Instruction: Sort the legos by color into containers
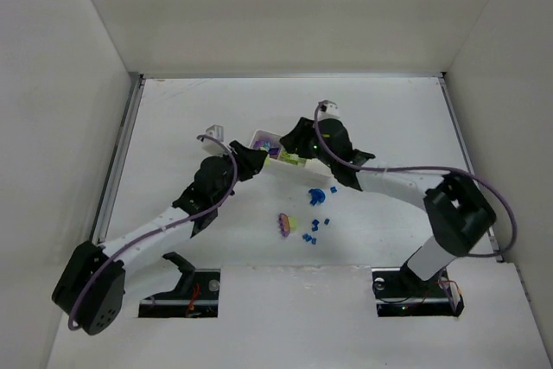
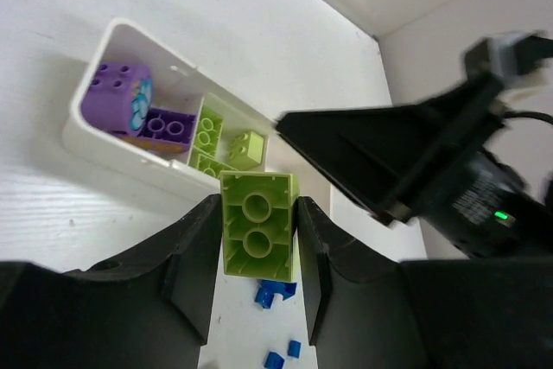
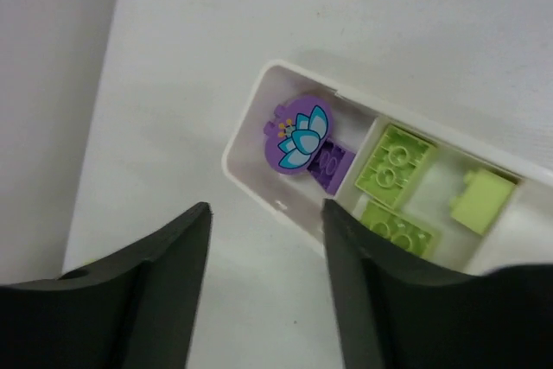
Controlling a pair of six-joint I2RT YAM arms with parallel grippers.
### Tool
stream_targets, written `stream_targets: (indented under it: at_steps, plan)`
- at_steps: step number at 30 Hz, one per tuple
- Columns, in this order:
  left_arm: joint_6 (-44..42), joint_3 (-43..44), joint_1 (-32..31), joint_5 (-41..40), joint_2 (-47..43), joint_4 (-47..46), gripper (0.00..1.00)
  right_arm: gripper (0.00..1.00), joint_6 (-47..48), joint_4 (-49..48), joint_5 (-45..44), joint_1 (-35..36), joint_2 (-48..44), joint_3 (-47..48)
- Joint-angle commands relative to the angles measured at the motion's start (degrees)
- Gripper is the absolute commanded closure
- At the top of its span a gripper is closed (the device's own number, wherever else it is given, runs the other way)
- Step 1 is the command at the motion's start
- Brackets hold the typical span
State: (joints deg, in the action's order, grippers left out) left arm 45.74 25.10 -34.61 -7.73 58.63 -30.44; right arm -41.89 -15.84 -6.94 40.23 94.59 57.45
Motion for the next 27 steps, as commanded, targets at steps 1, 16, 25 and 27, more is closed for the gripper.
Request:
stream_targets:
  at_steps: [1, 16, 25, 27]
  plan:
    - [-5.82, 6.08, -3.57, -4.22, 5.77, -3.49, 0.87, 0.52, -0.21, -6.75, -3.34, -2.56, -9.75, -7.15]
    - [-16.9, 28.33, -8.5, -8.52, 36.54, -0.77, 0.86, 0.54, -0.3, -7.19, -5.27, -4.59, -30.24, -28.79]
    - [-20.42, 33.61, -10.34, -12.39, 41.56, 4.33, 0.75, 0.35, 0.4, -5.96, -5.72, -1.52, -33.5, -30.64]
    - [-20.86, 34.13, -10.69, -13.8, 42.0, 5.99, 0.73, 0.33, 0.41, -5.87, -5.89, -0.99, -33.24, -30.73]
